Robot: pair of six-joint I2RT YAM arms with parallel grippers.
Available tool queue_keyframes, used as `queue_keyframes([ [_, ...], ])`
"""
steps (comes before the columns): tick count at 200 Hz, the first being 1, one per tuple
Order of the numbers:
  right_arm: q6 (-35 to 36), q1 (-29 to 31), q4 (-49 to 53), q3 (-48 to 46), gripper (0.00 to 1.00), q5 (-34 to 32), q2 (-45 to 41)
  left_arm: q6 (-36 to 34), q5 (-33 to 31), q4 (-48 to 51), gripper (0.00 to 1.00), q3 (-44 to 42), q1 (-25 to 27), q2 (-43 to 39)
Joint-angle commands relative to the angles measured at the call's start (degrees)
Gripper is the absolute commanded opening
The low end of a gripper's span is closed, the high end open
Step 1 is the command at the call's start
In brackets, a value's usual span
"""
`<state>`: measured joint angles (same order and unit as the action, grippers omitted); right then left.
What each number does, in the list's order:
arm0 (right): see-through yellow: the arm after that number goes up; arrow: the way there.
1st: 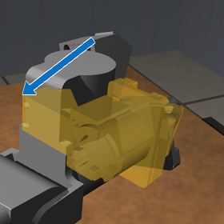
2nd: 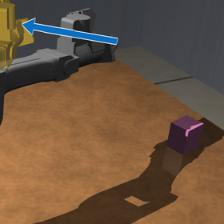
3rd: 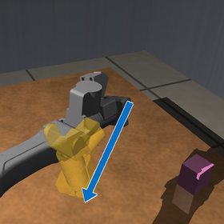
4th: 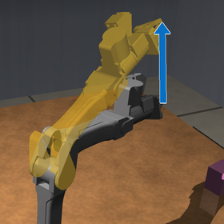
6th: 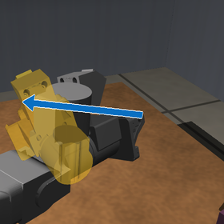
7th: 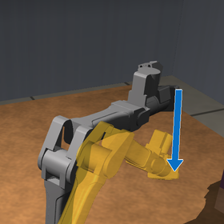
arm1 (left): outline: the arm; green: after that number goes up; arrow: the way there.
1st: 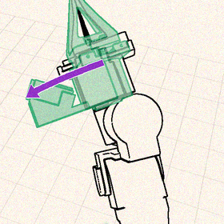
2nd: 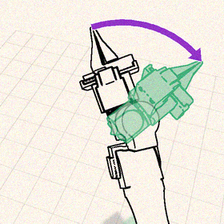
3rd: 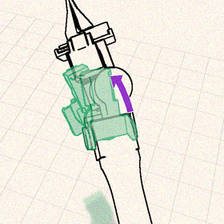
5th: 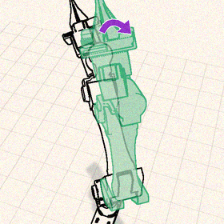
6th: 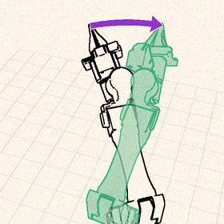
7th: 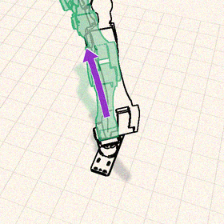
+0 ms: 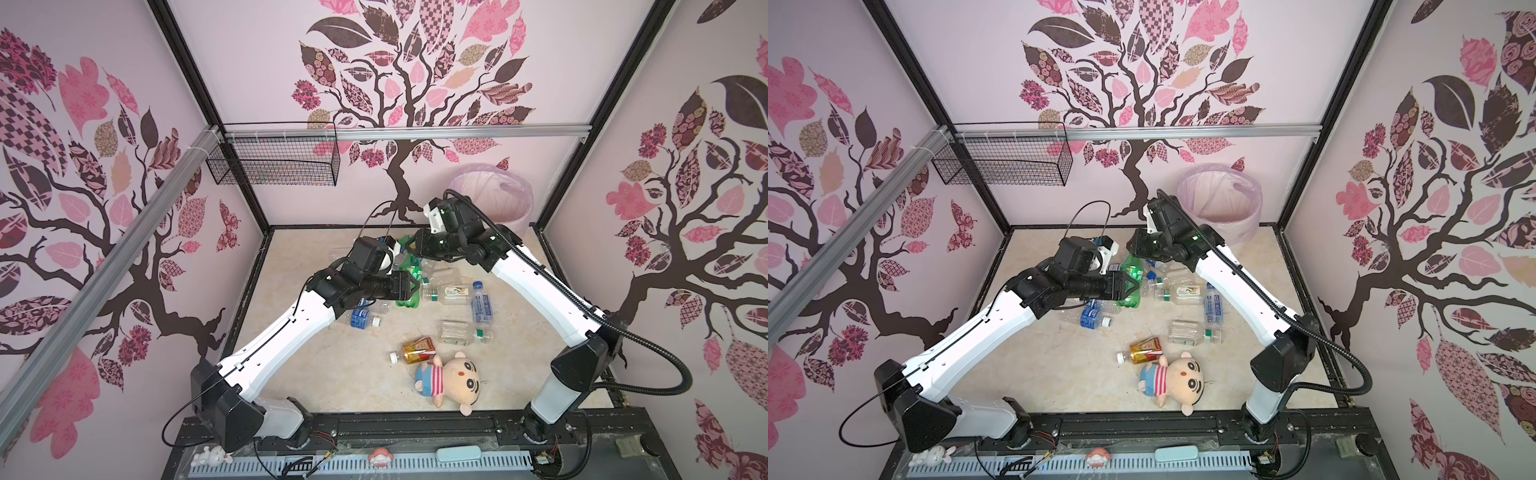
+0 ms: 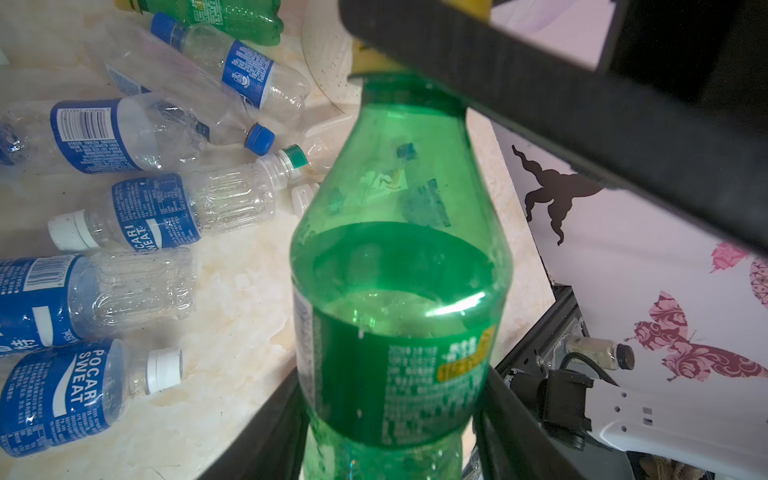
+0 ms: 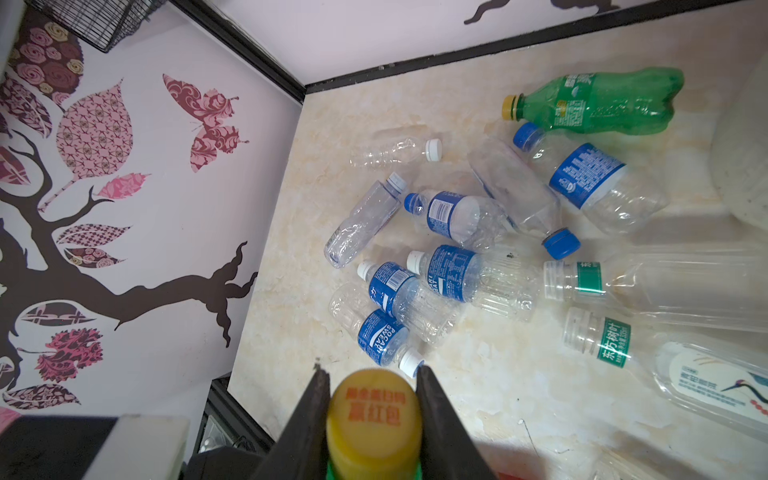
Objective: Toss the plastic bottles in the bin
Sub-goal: 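Carry the green bottle with the right gripper over the bin and release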
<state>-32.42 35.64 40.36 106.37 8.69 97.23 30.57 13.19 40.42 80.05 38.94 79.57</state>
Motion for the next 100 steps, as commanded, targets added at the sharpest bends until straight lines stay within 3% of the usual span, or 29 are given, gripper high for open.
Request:
queue_keyframes([
  [1,4.9,-0.2,3.5,4.4,0.08,-9.6,-2.1,-1.7,-1.4,-0.1,0.7,5.8,-0.2,-0.2],
  [62,13.4,-2.7,3.2,16.4,0.06,-26.6,-1.6,-3.9,-3.0,5.4,0.97,14.3,-0.1,1.4],
  [100,17.9,-6.7,-5.0,21.1,0.07,-35.4,-2.2,-4.6,-3.6,10.1,0.97,24.3,-0.2,4.9],
])
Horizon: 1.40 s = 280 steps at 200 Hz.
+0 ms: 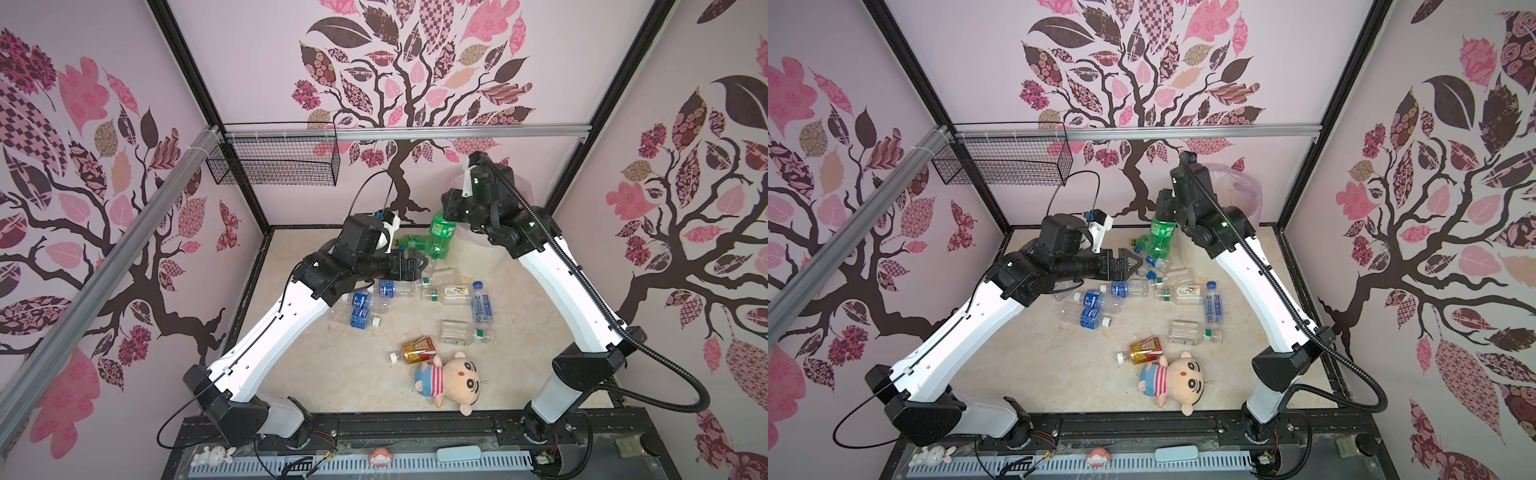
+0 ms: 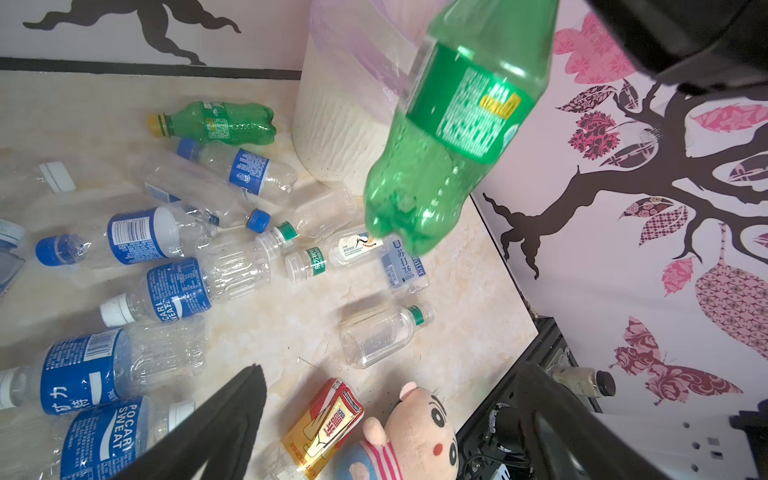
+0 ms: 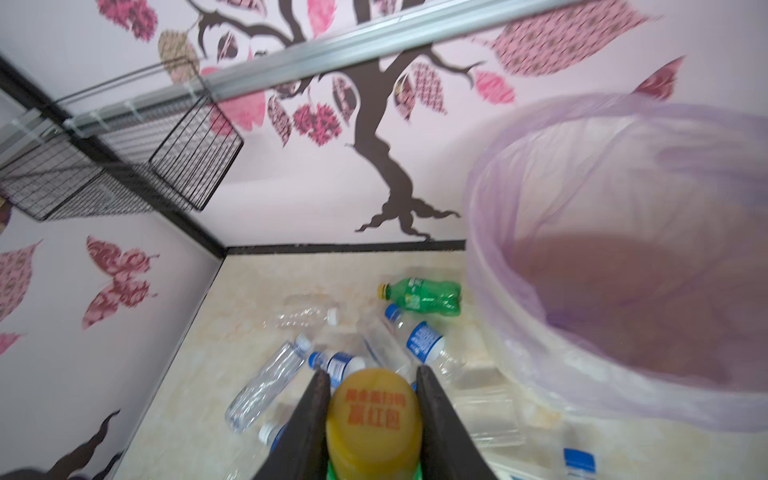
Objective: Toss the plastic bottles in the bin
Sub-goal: 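Carry the green bottle with the right gripper over the bin and release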
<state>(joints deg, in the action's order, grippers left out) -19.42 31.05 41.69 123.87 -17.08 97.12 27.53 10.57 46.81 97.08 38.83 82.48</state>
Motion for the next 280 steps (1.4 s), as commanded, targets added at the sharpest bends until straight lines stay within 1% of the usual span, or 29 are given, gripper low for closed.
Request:
queue_keyframes([
  [1,5.1,-2.1,-6.7,3.6,0.07,-10.1,-2.1,-1.6,-1.0,3.8,0.97,7.6,0.0,2.0],
  [20,10.9,-2.7,-16.3,3.9,0.11,-16.0,-2.8,-0.1,-2.7,5.5,0.97,12.4,0.0,3.7],
  [29,13.7,-2.9,-20.4,4.9,0.11,-18.3,-2.6,0.7,-2.9,5.9,0.97,13.7,0.0,4.5],
  [34,15.8,-2.9,-23.4,6.1,0.1,-19.8,-2.2,0.9,-2.6,6.0,0.97,16.0,-0.1,4.7],
  [50,21.5,-3.3,-30.1,10.0,0.09,-22.6,-0.3,2.0,-2.1,6.6,0.97,18.0,-0.1,5.7],
  [65,25.2,-3.9,-33.5,13.4,0.1,-24.1,2.2,2.5,-1.3,7.0,0.97,18.7,-0.1,5.9],
  [79,24.1,-6.1,-32.8,14.1,0.11,-24.2,4.6,2.9,-1.4,7.2,0.97,18.1,0.0,5.6],
  [96,17.2,-10.3,-25.7,13.3,0.11,-23.0,8.4,3.2,-1.5,7.3,0.97,16.8,-0.1,4.7],
  [109,14.1,-12.3,-20.7,13.1,0.12,-22.4,11.6,3.4,-1.6,7.2,0.97,15.8,0.0,4.0],
  [118,13.3,-13.1,-16.7,15.8,0.21,-21.1,14.3,3.3,-1.6,7.2,0.97,15.4,-0.1,3.7],
  [119,13.3,-13.2,-16.0,16.3,0.26,-21.0,14.7,3.3,-1.6,7.2,0.97,15.4,0.0,3.7],
  [120,13.3,-13.2,-15.9,16.5,0.28,-21.0,14.9,3.3,-1.7,7.2,0.97,15.3,0.0,3.6],
  [127,13.3,-13.3,-15.6,17.0,0.39,-21.1,15.4,3.1,-1.9,7.4,0.97,15.3,-0.1,3.5],
  [138,13.0,-13.4,-16.2,17.1,0.51,-20.7,15.4,3.0,-2.4,7.5,0.97,15.3,0.0,3.4],
  [140,12.9,-13.4,-16.2,17.3,0.57,-20.5,15.5,3.0,-2.4,7.5,0.97,15.3,0.0,3.4],
  [141,12.9,-13.4,-16.2,17.3,0.57,-20.5,15.5,3.0,-2.5,7.4,0.97,15.3,0.0,3.4],
  [143,13.0,-13.4,-16.2,17.5,0.61,-20.3,15.5,3.0,-2.4,7.4,0.97,15.3,-0.1,3.4],
  [145,13.0,-13.4,-16.1,18.0,0.7,-19.9,15.6,2.9,-2.5,7.3,0.97,15.3,-0.1,3.4],
  [146,13.0,-13.4,-16.1,18.0,0.7,-19.9,15.6,2.9,-2.5,7.3,0.97,15.3,-0.1,3.3],
  [151,13.4,-13.4,-16.0,18.6,0.81,-19.4,15.6,2.8,-2.5,7.3,0.97,15.3,-0.1,3.5],
  [155,13.4,-13.4,-15.9,18.7,0.85,-19.3,15.5,2.8,-2.6,7.2,0.97,15.3,-0.1,3.5],
  [159,13.3,-13.4,-15.7,18.8,0.91,-19.3,15.5,2.9,-2.7,7.2,0.97,15.4,0.0,3.5],
  [161,13.2,-13.4,-15.7,18.8,0.97,-19.3,15.4,2.9,-2.8,7.2,0.97,15.4,0.0,3.6],
  [164,13.0,-13.4,-15.5,18.8,0.99,-19.3,15.2,2.9,-2.9,7.1,0.97,15.4,-0.1,3.6],
  [192,10.3,-13.4,-12.8,16.2,1.0,-17.3,12.8,3.3,-3.3,6.8,0.97,14.9,-0.1,3.7],
  [218,7.2,-13.4,-8.4,13.4,0.99,-12.8,10.1,3.4,-4.4,6.4,0.97,14.5,0.0,3.2],
  [229,5.8,-13.4,-6.3,12.1,1.0,-10.6,9.1,3.5,-5.3,6.2,0.97,12.0,-0.1,2.6],
  [256,2.8,-13.3,-2.2,6.7,1.0,-5.7,5.5,2.2,-6.9,5.9,0.97,9.5,-0.1,1.0],
  [280,2.3,-12.4,-2.0,-0.1,1.0,-1.9,1.1,0.7,-9.2,5.6,0.97,7.3,-0.4,-0.5],
])
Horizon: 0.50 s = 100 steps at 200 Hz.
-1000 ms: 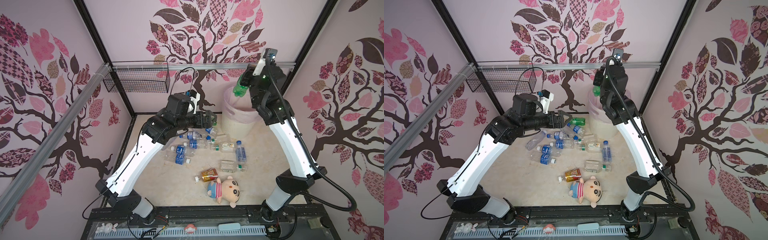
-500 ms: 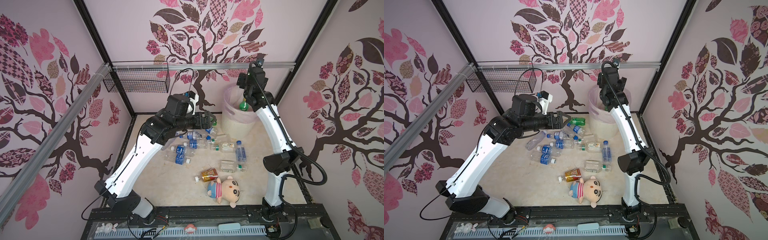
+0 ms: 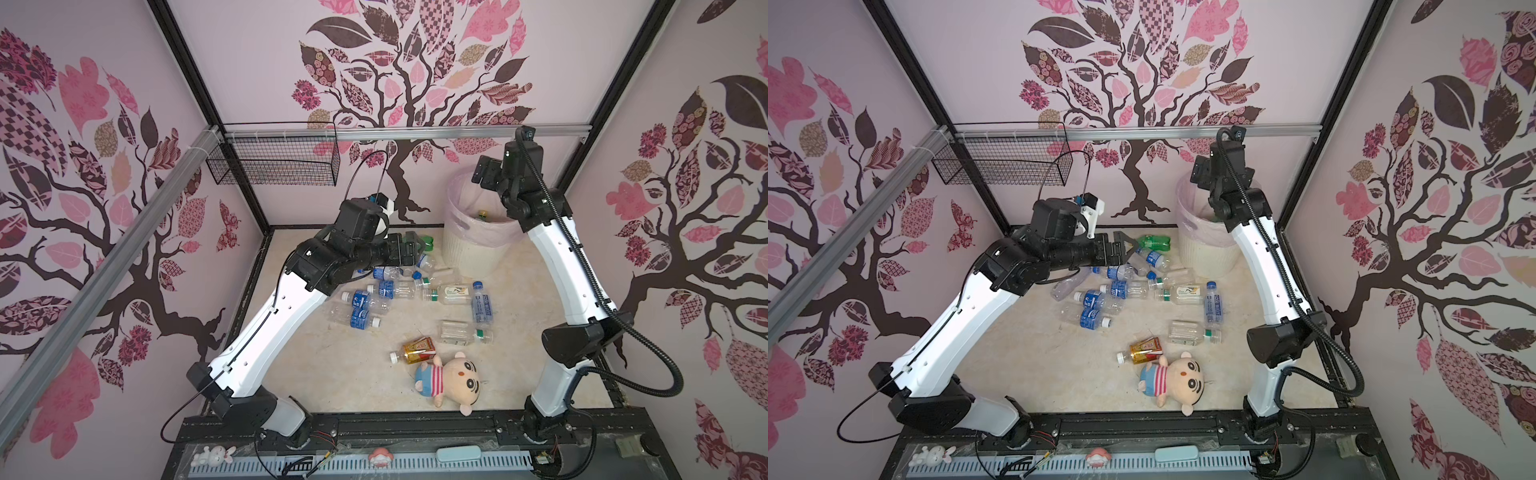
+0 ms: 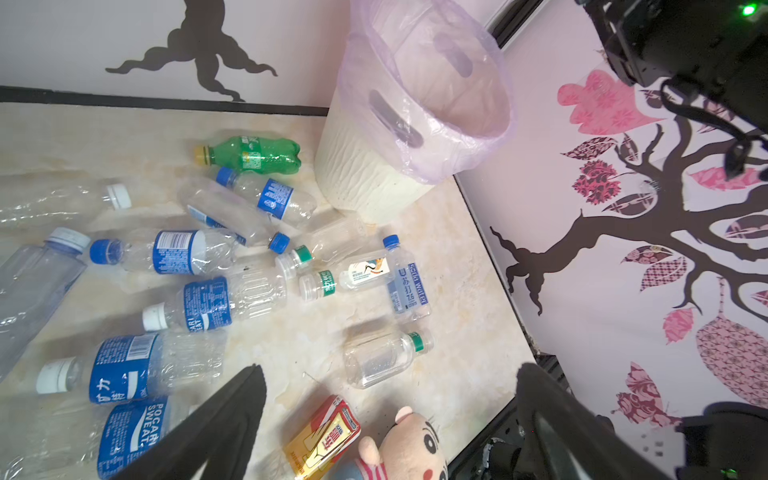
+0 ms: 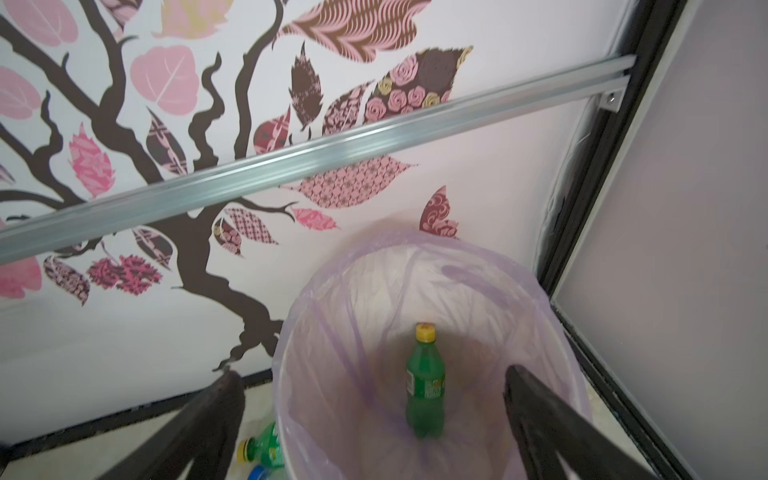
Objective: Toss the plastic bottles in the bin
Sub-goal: 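Carry the green bottle with the right gripper over the bin and release, then move both grippers back toward the bottle pile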
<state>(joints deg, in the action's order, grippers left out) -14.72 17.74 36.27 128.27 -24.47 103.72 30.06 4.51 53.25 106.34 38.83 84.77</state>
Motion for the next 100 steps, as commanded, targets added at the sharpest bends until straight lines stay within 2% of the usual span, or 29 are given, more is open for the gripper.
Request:
queue_keyframes([
  [1,-2.3,1.0,3.5,-4.9,1.0,5.6,-5.6,-1.8,-3.2,-0.9,0.97,-2.1,-0.4,-2.8],
  [66,-2.4,8.7,2.2,-25.1,1.0,6.8,-16.3,0.1,-6.3,-3.2,0.97,-10.9,-5.9,-5.9],
  [100,-10.0,12.3,3.3,-35.3,1.0,13.4,-20.6,1.0,-11.6,-3.4,0.97,-16.0,-7.6,-6.0],
])
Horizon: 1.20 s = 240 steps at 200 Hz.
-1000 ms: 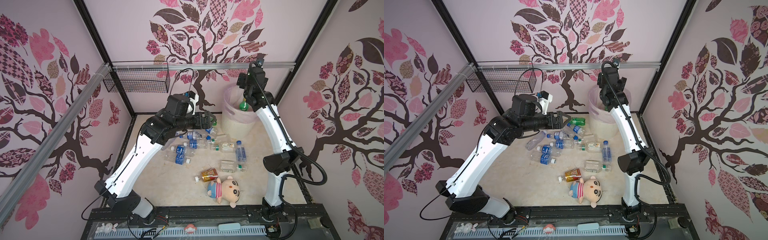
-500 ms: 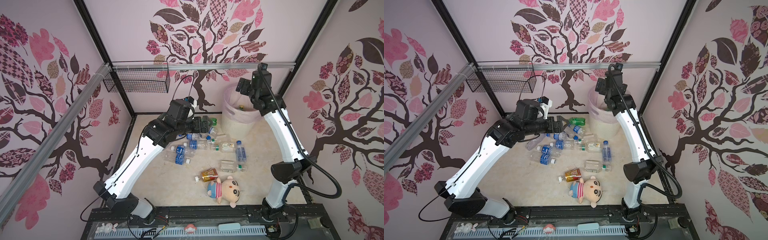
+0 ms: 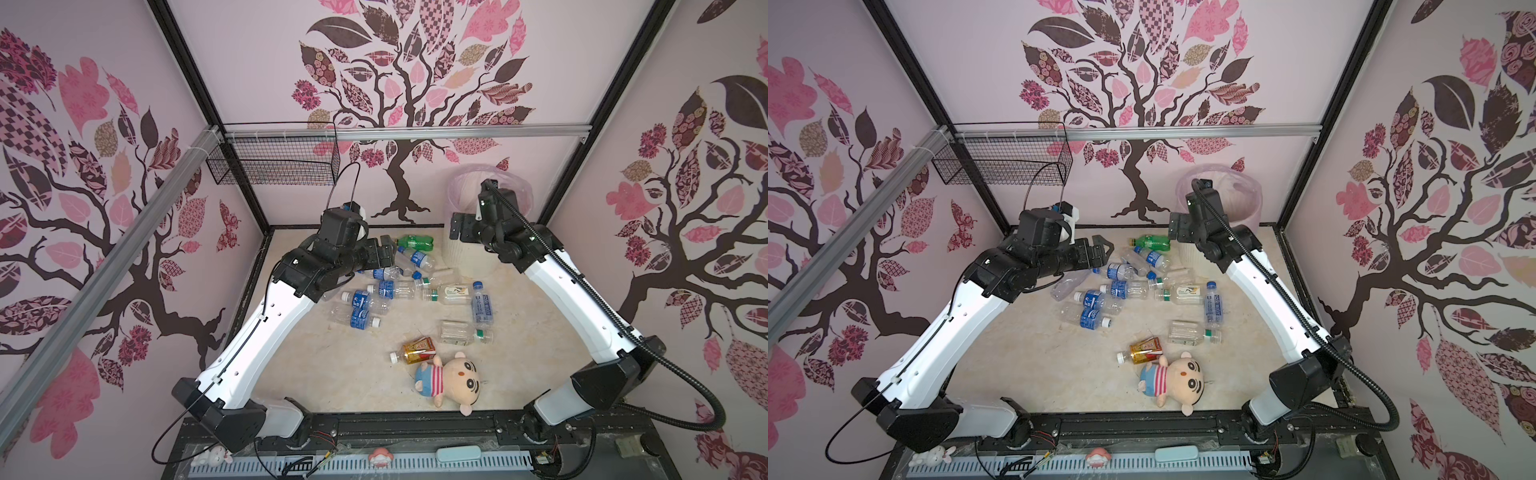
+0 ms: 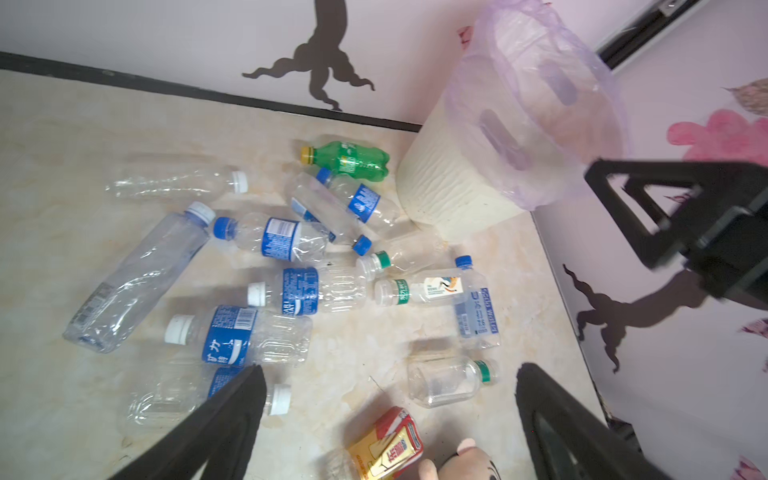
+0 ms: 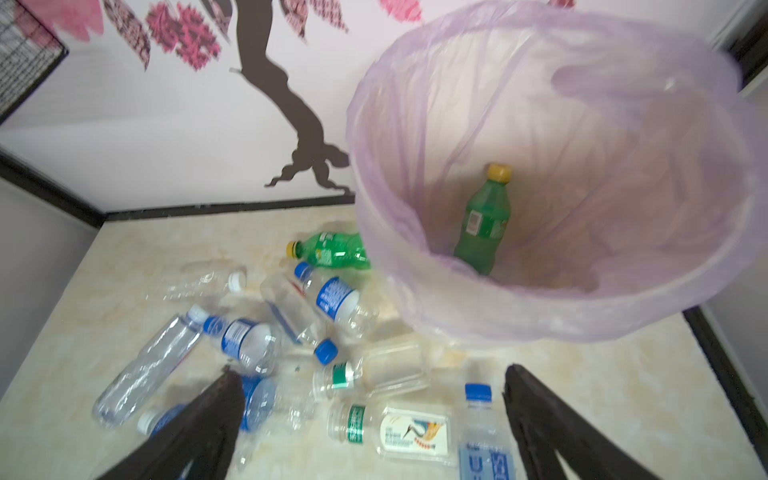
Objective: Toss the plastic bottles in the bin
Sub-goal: 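Move both grippers back toward the bottle pile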
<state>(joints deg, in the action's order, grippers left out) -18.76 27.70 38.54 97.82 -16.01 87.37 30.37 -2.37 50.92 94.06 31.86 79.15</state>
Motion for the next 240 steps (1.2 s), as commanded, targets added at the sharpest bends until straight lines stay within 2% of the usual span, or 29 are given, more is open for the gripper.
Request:
queue_keyframes([
  [1,-6.2,2.5,1.0,-5.4,1.0,5.1,-4.4,0.7,-4.8,-1.1,0.97,-3.9,-0.6,-0.4],
  [30,-8.8,9.7,-0.8,-15.7,1.0,4.3,-8.2,0.7,-6.9,-1.5,0.97,-6.9,-0.9,0.5],
  [50,-12.6,10.2,-2.4,-21.9,1.0,7.3,-9.6,0.8,-8.9,-1.4,0.97,-8.5,-1.2,0.6],
  [88,-15.3,10.8,-8.0,-29.9,1.0,10.9,-12.4,0.5,-10.3,-1.2,0.97,-12.6,-1.7,-0.5],
  [108,-14.5,10.8,-9.4,-30.0,1.0,10.6,-12.8,0.7,-11.0,-0.7,0.97,-14.9,-2.1,-1.8],
  [136,-12.7,10.9,-11.0,-28.5,1.0,15.2,-10.3,2.2,-10.9,-0.8,0.97,-18.8,-3.1,-3.6],
  [173,-13.6,10.9,-5.8,-23.8,1.0,14.7,-5.1,5.8,-3.8,-0.7,0.97,-23.4,-9.0,-4.0],
  [210,-13.4,10.9,-4.7,-22.6,1.0,16.7,-3.7,6.3,-4.1,-0.5,0.97,-24.8,-10.6,-3.7],
  [240,-12.5,10.9,-5.2,-22.7,1.0,17.9,-3.5,8.0,-0.7,0.6,0.97,-25.1,-13.1,-0.4],
])
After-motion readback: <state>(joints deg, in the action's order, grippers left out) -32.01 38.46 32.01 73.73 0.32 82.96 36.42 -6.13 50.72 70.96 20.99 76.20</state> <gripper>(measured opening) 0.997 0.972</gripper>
